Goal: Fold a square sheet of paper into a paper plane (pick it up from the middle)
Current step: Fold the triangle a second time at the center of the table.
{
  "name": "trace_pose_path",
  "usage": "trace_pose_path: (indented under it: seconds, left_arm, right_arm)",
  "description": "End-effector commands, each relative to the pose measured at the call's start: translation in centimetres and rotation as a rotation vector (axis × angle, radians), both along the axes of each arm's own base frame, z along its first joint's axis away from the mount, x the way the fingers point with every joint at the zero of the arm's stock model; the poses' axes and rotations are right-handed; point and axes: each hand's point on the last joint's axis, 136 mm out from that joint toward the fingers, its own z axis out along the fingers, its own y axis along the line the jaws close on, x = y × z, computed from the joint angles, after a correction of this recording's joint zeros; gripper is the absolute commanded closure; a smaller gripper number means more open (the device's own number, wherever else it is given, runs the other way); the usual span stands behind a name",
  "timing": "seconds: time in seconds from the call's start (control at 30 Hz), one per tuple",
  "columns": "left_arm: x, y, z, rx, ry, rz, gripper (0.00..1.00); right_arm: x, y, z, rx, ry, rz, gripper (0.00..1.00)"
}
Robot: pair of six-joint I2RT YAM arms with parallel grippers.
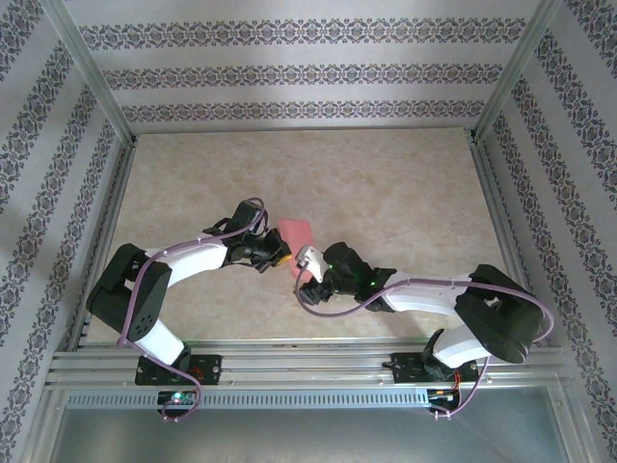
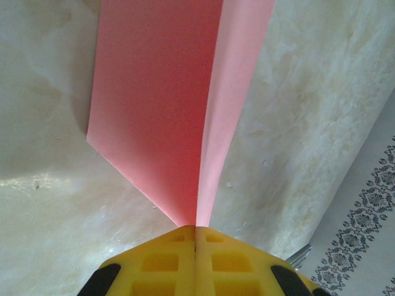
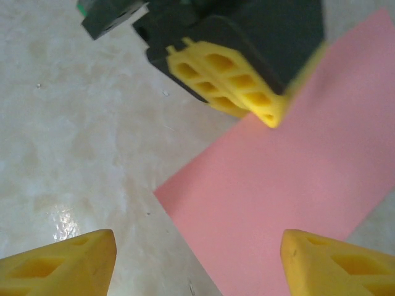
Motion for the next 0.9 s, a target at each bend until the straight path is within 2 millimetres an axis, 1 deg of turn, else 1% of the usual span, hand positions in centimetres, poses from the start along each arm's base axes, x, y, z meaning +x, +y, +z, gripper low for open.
trace_pose_path:
  seconds: [0.0,0.03,0.13,0.23,0.3,0.43,0.57,0.67,0.77,0.8,0.87]
  left_arm:
    - [-0.2,0.3,-0.2,0.011,0.051,0.026,0.96]
    - [-0.2,0.3,-0.2,0.01,0.053,0.026,0.96]
    - [-0.3,0.4,-0.4,0.011,0.058,0.029,0.96]
    - [-0.3,0.4,-0.5,0.014,0.059,0.028,0.96]
    - [-0.4,0.4,-0.5,0.016,0.06,0.028,0.96]
    - [-0.6,0.6,-0.6,0.021,0.065,0.03,0.96]
    - [-0.7,0.8,-0.8,0.026,0.066,0.034,0.96]
    - [-0.8,0.8,-0.9,0.027,0.069,0.033,0.95]
    - [-0.9,0.9,-0.9,0.034,0.067,0.032,0.95]
    - [-0.9,1.1,-0.9,0.04,0.066,0.036,0.94]
    - [-1.0,1.7,-0.9,0.074,0.058,0.041,0.85]
  right_arm:
    - [1.3,0.9,0.1,-0.015,-0.123,0.01,0.29]
    - [1.5,1.0,0.0,-0.018,-0.13,0.007,0.29]
    - [2.6,1.1,0.0,-0.025,-0.168,-0.027,0.34]
    - [2.9,1.4,-0.1,-0.029,-0.178,-0.026,0.43]
    - [2.7,1.4,-0.3,-0.032,-0.176,-0.012,0.51]
    - [1.3,1.7,0.2,-0.021,-0.181,0.054,0.58]
    - [1.3,1.2,0.5,-0.021,-0.193,0.028,0.65]
    - [1.6,1.0,0.7,-0.019,-0.199,0.003,0.73]
    - [1.7,1.0,0.7,-0.016,-0.193,-0.004,0.84]
    - [1.6,1.1,0.6,-0.015,-0.185,0.0,0.87]
    - [1.1,1.2,0.4,-0.007,-0.159,0.014,0.91]
